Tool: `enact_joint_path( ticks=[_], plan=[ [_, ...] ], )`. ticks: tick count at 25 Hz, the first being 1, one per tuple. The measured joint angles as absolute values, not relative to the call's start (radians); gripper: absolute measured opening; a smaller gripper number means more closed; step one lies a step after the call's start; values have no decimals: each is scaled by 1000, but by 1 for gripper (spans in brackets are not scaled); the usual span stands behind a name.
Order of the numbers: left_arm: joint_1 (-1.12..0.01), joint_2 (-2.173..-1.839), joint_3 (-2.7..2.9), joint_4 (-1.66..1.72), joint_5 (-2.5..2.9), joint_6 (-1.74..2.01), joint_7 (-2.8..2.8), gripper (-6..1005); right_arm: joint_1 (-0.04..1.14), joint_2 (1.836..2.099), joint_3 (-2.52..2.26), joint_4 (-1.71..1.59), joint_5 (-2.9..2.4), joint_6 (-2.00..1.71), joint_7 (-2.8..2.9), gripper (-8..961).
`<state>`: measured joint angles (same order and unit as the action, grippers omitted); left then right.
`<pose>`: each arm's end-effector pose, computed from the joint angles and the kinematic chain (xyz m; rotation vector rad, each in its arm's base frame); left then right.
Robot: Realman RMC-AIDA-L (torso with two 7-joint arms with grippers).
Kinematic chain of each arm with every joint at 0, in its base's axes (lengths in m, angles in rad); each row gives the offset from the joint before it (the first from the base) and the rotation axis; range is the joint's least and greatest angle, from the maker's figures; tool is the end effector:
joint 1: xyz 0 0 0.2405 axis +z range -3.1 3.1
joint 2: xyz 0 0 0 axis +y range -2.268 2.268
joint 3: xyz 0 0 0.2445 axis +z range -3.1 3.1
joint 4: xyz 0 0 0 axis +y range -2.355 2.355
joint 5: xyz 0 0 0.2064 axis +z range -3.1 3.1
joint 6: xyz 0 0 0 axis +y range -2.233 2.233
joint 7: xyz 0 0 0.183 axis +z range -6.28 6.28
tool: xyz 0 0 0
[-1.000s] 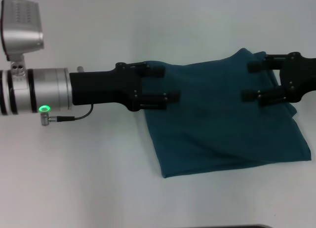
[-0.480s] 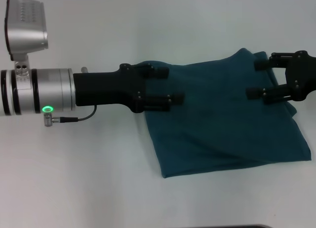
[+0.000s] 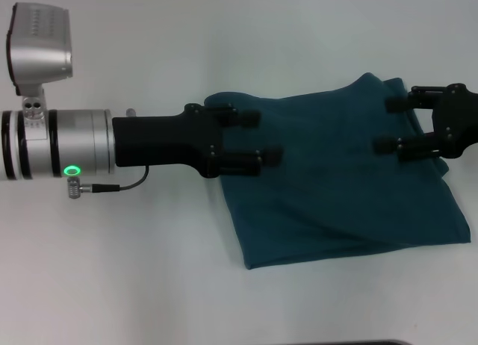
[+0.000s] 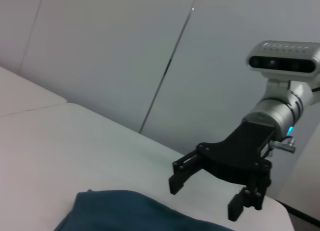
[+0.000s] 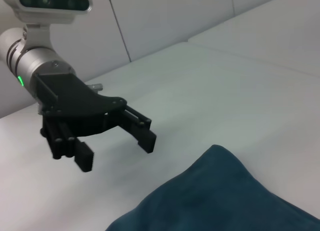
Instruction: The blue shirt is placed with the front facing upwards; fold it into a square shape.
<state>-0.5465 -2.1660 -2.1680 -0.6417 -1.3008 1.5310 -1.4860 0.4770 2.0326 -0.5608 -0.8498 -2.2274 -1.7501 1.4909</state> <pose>-0.1792 0.3110 -0.0882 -2.9153 -0.6992 -0.8369 0.2711 0.3108 0.0197 -2.7851 0.7025 0.4708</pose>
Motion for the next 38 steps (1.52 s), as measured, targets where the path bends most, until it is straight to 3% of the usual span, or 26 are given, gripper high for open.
enact_joint_path(
  ticks=[38],
  plan=[
    [-551,-2162,-2167,-652,-1295,1549,-1512,828,486,2034,-545,-851,-2226,-1759,1494,914]
  ],
)
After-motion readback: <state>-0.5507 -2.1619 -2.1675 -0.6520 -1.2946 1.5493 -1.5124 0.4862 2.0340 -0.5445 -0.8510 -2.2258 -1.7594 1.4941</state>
